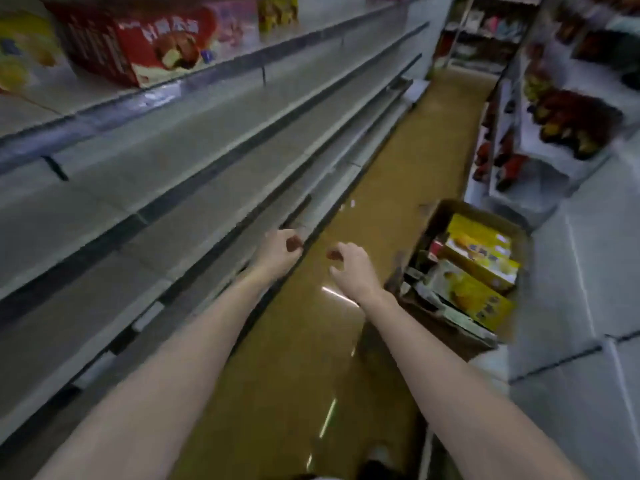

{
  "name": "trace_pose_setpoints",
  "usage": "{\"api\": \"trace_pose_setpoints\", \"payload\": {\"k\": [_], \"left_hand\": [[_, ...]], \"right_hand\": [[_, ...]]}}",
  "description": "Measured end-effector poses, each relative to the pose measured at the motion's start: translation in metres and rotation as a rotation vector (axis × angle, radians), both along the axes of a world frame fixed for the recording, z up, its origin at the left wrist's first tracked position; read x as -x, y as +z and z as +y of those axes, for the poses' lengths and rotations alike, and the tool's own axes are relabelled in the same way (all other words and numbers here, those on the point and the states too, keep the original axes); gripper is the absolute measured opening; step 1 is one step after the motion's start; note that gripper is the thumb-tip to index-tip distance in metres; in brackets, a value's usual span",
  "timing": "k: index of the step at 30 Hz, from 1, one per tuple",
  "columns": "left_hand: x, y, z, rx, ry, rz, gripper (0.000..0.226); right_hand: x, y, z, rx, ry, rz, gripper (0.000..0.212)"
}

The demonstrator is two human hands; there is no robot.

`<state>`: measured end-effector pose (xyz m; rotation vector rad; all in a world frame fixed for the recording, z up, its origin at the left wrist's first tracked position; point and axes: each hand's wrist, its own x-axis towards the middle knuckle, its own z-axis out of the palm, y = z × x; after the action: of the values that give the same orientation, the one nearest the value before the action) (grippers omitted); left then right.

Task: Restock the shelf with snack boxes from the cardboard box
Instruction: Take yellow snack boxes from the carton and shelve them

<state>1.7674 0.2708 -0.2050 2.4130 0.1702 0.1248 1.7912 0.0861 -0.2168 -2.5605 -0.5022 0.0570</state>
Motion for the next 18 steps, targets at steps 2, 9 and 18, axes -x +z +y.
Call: {"api": "trace_pose_setpoints", "payload": {"k": [2,9,18], "left_hand": [[-0.012,-0.011,-0.046,0.056,-0.065,0.009,0.006],[-0.042,-0.043,-0.184,-0.035,-0.329,0.035,0.014],[-0.085,-0.067,-0.305,-0.120,-0.428,0.040,0.017]], "right_hand": [[-0.003,-0.007,-0.039,0.053,-0.064,0.008,0.022],[-0.006,-0.040,-0.180,0.235,-0.224,-0.046,0.026],[-0.025,-0.080,-0.296,0.000,-0.435,0.140,0.039]]}}
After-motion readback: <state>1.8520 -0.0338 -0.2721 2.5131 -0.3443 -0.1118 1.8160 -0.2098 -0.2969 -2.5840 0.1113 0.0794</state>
